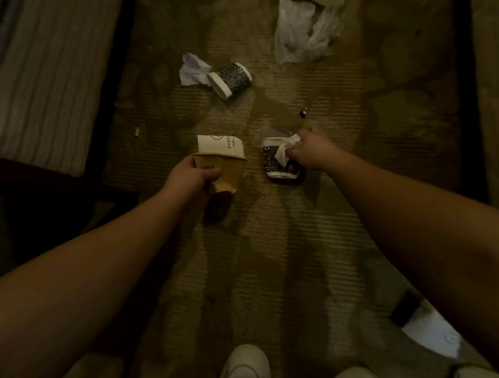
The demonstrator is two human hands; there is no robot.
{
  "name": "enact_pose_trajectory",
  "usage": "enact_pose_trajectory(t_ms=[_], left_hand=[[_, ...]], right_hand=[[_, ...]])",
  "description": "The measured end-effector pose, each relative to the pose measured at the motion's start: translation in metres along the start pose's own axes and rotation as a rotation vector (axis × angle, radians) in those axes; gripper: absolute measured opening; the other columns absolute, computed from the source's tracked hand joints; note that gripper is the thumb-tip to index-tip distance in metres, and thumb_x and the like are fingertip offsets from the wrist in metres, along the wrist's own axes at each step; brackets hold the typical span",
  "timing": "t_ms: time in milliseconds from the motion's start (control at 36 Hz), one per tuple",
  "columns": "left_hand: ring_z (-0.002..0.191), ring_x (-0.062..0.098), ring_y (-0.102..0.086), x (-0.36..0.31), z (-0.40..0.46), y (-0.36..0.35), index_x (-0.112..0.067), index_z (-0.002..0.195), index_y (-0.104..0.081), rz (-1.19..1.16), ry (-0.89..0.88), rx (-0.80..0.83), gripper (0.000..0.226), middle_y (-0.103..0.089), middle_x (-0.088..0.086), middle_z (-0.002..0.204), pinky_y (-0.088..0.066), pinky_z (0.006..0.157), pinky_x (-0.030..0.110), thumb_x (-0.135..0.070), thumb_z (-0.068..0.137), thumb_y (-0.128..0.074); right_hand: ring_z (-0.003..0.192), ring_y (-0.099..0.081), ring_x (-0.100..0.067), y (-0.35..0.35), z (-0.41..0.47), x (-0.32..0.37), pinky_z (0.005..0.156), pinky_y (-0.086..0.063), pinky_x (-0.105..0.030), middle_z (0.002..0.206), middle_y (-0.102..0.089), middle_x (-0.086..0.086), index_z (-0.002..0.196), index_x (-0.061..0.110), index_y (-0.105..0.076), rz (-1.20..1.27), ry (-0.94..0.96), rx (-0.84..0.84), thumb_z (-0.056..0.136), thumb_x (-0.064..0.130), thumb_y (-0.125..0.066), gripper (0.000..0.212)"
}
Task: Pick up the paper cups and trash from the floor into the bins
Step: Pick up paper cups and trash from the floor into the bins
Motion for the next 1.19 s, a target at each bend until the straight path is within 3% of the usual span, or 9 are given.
enact_pose_trajectory(t_ms=[56, 167, 389, 694, 833, 972, 1056, 1139, 1195], left_hand=[[0.104, 0.022, -0.068, -0.002, 0.001, 0.002, -0.023, 0.124, -0.063, 0.002, 0.004, -0.008, 0.045, -0.071, 0.000, 0.114, -0.051, 0.099, 0.047, -0.011, 0.082, -0.076], [0.104, 0.024, -0.068, -0.012, 0.004, 0.004, -0.020, 0.125, -0.062, 0.018, 0.008, -0.038, 0.048, -0.070, 0.002, 0.115, -0.052, 0.099, 0.048, -0.011, 0.081, -0.077], [0.108, 0.025, -0.064, -0.084, -0.045, -0.002, -0.017, 0.131, -0.058, 0.025, -0.021, -0.055, 0.048, -0.066, 0.004, 0.123, -0.053, 0.095, 0.043, -0.010, 0.085, -0.074], [0.109, 0.026, -0.062, -0.202, -0.232, 0.039, -0.017, 0.129, -0.058, -0.002, 0.053, -0.049, 0.047, -0.065, 0.003, 0.121, -0.053, 0.097, 0.047, -0.013, 0.084, -0.075], [0.101, 0.027, -0.066, -0.264, -0.329, 0.060, -0.017, 0.119, -0.061, -0.005, 0.046, -0.063, 0.041, -0.069, 0.005, 0.113, -0.057, 0.088, 0.045, -0.012, 0.082, -0.077], [0.100, 0.029, -0.067, -0.327, -0.417, 0.079, -0.014, 0.123, -0.061, -0.044, 0.033, -0.046, 0.044, -0.069, 0.007, 0.113, -0.058, 0.082, 0.042, -0.011, 0.082, -0.076], [0.099, 0.028, -0.068, -0.363, -0.464, 0.087, -0.015, 0.124, -0.062, -0.074, 0.012, -0.038, 0.045, -0.070, 0.007, 0.113, -0.056, 0.073, 0.036, -0.012, 0.082, -0.076], [0.098, 0.026, -0.067, -0.396, -0.509, 0.093, -0.016, 0.124, -0.062, -0.087, -0.014, -0.033, 0.044, -0.070, 0.005, 0.111, -0.052, 0.066, 0.032, -0.012, 0.083, -0.076], [0.097, 0.025, -0.067, -0.411, -0.531, 0.096, -0.017, 0.124, -0.062, -0.100, -0.025, -0.029, 0.044, -0.070, 0.004, 0.110, -0.055, 0.070, 0.033, -0.013, 0.083, -0.076]], right_hand=[[0.121, -0.053, -0.029, -0.001, -0.002, 0.000, 0.095, -0.045, -0.036, 0.137, -0.056, -0.013, 0.136, 0.009, -0.051, 0.077, -0.017, -0.018, 0.097, 0.027, -0.060, 0.044], [0.112, -0.058, -0.025, 0.000, -0.010, 0.005, 0.084, -0.045, -0.031, 0.131, -0.059, -0.011, 0.137, 0.011, -0.049, 0.179, -0.022, -0.006, 0.095, 0.026, -0.063, 0.047], [0.110, -0.061, -0.025, 0.069, -0.069, 0.024, 0.092, -0.054, -0.042, 0.129, -0.060, -0.007, 0.142, 0.015, -0.041, 0.466, -0.109, -0.077, 0.088, 0.031, -0.072, 0.064], [0.103, -0.065, -0.027, 0.218, -0.243, 0.117, 0.093, -0.055, -0.046, 0.113, -0.068, -0.008, 0.120, 0.014, -0.063, 0.481, -0.250, -0.112, 0.088, 0.028, -0.070, 0.036], [0.097, -0.064, -0.024, 0.293, -0.328, 0.173, 0.088, -0.055, -0.040, 0.103, -0.064, -0.003, 0.119, 0.013, -0.063, 0.534, -0.267, -0.129, 0.090, 0.028, -0.068, 0.033], [0.099, -0.066, -0.025, 0.367, -0.407, 0.221, 0.091, -0.056, -0.045, 0.109, -0.069, -0.007, 0.115, 0.016, -0.065, 0.639, -0.284, -0.127, 0.088, 0.028, -0.071, 0.030], [0.099, -0.067, -0.027, 0.406, -0.448, 0.241, 0.090, -0.056, -0.047, 0.107, -0.070, -0.007, 0.102, 0.022, -0.066, 0.690, -0.281, -0.134, 0.083, 0.030, -0.074, 0.022], [0.102, -0.067, -0.029, 0.442, -0.486, 0.258, 0.088, -0.057, -0.048, 0.110, -0.069, -0.008, 0.113, 0.015, -0.064, 0.760, -0.271, -0.137, 0.079, 0.032, -0.076, 0.040], [0.100, -0.067, -0.027, 0.465, -0.514, 0.271, 0.088, -0.058, -0.048, 0.108, -0.068, -0.007, 0.108, 0.017, -0.063, 0.785, -0.233, -0.143, 0.085, 0.027, -0.074, 0.028]])
Point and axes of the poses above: each hand's wrist, its own z-axis towards the middle knuckle, its own y-axis out of the back of the hand, x = y × z, the point moved 1 cm from there along z, towards the middle knuckle
